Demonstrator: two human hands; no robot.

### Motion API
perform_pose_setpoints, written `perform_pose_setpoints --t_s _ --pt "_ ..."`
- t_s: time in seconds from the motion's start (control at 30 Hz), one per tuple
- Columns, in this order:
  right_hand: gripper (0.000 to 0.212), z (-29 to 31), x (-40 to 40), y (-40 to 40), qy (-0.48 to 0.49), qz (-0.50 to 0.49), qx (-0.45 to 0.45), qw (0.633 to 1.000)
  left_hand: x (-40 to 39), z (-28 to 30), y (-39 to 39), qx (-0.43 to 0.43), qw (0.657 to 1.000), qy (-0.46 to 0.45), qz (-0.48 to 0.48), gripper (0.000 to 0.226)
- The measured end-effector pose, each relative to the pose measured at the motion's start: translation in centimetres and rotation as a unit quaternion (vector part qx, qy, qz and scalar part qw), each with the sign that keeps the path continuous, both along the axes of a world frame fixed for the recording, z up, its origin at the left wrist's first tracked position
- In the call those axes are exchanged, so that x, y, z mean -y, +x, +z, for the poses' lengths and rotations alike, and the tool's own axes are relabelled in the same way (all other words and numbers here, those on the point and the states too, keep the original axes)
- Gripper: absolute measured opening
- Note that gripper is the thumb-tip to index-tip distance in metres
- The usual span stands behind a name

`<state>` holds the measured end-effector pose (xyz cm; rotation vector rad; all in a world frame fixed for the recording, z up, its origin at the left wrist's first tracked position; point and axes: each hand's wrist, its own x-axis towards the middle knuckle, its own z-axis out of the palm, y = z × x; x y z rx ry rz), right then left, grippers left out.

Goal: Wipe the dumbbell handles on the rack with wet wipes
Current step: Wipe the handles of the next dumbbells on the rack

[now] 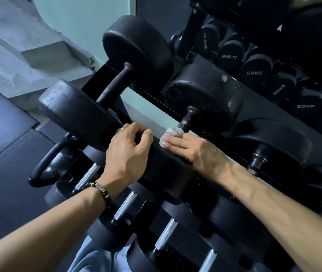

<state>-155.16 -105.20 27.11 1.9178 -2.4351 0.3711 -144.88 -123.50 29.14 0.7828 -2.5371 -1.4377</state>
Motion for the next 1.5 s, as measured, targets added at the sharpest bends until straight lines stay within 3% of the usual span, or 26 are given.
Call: perform_pose_setpoints --t_s 0.13,0.23,0.33,0.37,0.43,0.5,0.63,0.7,0.8,0.9,1.0,1.07,1.2,1.27,1.4,1.5 --pt "0.045 1.2 -0.2 -3.2 0.014 -0.055 -0.011 0.998 0.0 0.0 0.0 0.002 1.000 -0.002 -0.006 0.041" --pt "0.026 1.4 -0.2 -2.7 -0.033 -0.157 0.010 0.987 0.1 0.0 0.0 -0.001 1.000 -0.002 -0.009 0.040" --pt "0.027 1.4 -0.3 -0.1 -0.067 -0.213 0.087 0.971 0.1 0.0 0.0 -0.006 1.000 -0.001 -0.009 0.038" --pt "0.027 2.0 -0.4 0.6 -0.100 -0.270 0.152 0.946 0.0 0.1 0.0 -0.004 1.000 0.001 -0.011 0.038" --pt "0.025 3.0 -0.9 1.4 -0.188 -0.417 0.268 0.848 0.1 0.1 0.0 -0.005 1.000 0.002 -0.014 0.038" --pt "0.021 2.8 -0.9 1.5 -0.245 -0.524 0.317 0.752 0.1 0.0 -0.1 -0.006 1.000 0.001 -0.014 0.038" --pt "0.013 1.1 2.1 1.0 -0.286 -0.575 0.447 0.622 0.1 0.0 -0.1 -0.005 1.000 -0.003 -0.017 0.038" --pt "0.009 0.8 3.5 1.1 -0.292 -0.593 0.471 0.585 0.0 0.1 -0.1 -0.004 1.000 -0.004 -0.018 0.038" --pt "0.035 0.5 2.9 2.2 -0.205 -0.575 0.475 0.634 0.0 0.2 -0.1 0.001 1.000 -0.002 -0.016 0.039" --pt "0.042 0.8 2.4 2.6 -0.156 -0.544 0.490 0.664 0.0 0.3 -0.1 -0.001 1.000 -0.005 -0.015 0.039" --pt "0.033 0.4 3.5 0.7 -0.270 -0.593 0.416 0.634 0.1 0.2 -0.1 0.000 1.000 -0.009 -0.023 0.039" --pt "0.032 0.2 3.8 0.2 -0.251 -0.608 0.394 0.642 0.1 0.2 -0.2 0.004 1.000 -0.013 -0.028 0.039" --pt "0.040 -0.1 2.6 2.2 -0.152 -0.547 0.503 0.651 0.2 0.2 -0.2 0.003 1.000 -0.015 -0.026 0.041" --pt "0.046 -0.4 2.6 1.8 -0.182 -0.545 0.483 0.661 0.2 0.2 -0.2 0.005 0.999 -0.017 -0.028 0.042" --pt "0.045 -0.2 3.9 -0.3 -0.284 -0.596 0.422 0.622 0.1 0.1 -0.2 0.008 0.999 -0.015 -0.030 0.043" --pt "0.052 -0.2 3.4 0.9 -0.216 -0.561 0.482 0.638 0.2 0.2 -0.2 0.005 0.999 -0.011 -0.030 0.041"
